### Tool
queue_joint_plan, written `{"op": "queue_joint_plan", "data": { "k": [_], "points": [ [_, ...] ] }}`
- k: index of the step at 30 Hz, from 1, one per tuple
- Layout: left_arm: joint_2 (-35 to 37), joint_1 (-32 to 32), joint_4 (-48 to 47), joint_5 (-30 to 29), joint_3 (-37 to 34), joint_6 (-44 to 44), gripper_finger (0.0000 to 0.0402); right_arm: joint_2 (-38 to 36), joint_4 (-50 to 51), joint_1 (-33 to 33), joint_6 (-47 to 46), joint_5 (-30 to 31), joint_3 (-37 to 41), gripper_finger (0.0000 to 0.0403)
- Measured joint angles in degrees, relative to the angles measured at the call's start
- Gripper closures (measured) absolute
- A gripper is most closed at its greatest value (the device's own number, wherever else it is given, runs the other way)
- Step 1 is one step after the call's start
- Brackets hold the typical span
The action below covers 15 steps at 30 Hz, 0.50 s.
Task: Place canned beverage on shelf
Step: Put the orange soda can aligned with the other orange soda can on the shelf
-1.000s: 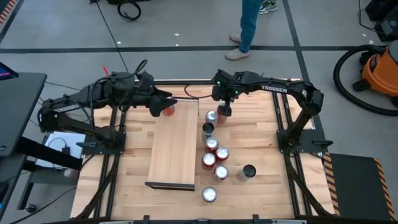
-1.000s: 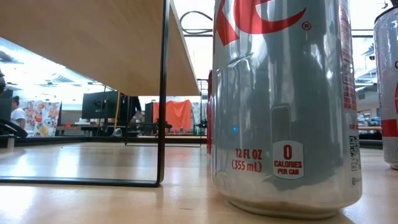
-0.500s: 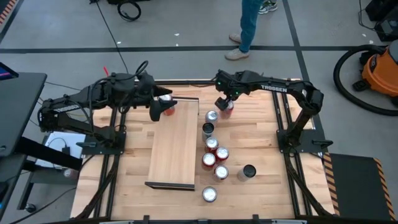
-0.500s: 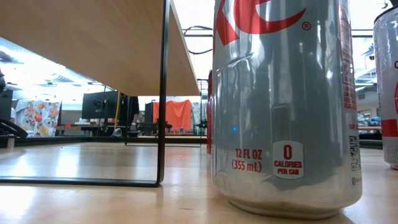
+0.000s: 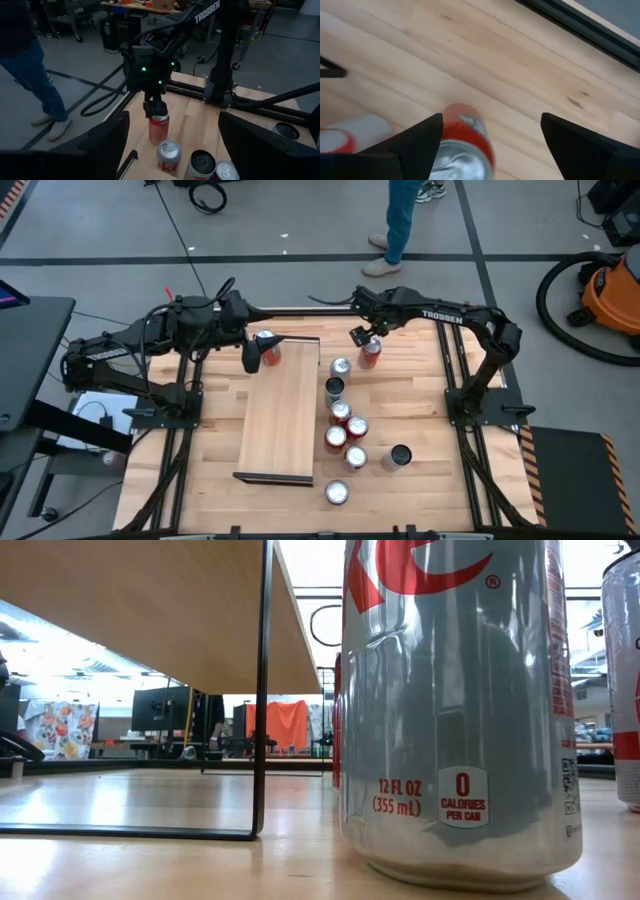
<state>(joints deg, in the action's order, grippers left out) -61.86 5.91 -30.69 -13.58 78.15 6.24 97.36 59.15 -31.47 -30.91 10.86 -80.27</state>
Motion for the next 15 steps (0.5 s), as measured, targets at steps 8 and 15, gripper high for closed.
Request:
{"op": "queue_joint_plan", "data": {
  "k": [8,15],
  "points": [
    [1.69,0.0,0.2,0.03,0.0,0.04,0.0084,-0.06,7.42,-5.4,10.95,0.09,0.01,0.0057],
    [3.02,0.02,-0.15,0.15,0.0,1.93,0.0084,-2.24,5.13,-8.57,23.4,-1.37,0.02,0.0057]
  ]
}}
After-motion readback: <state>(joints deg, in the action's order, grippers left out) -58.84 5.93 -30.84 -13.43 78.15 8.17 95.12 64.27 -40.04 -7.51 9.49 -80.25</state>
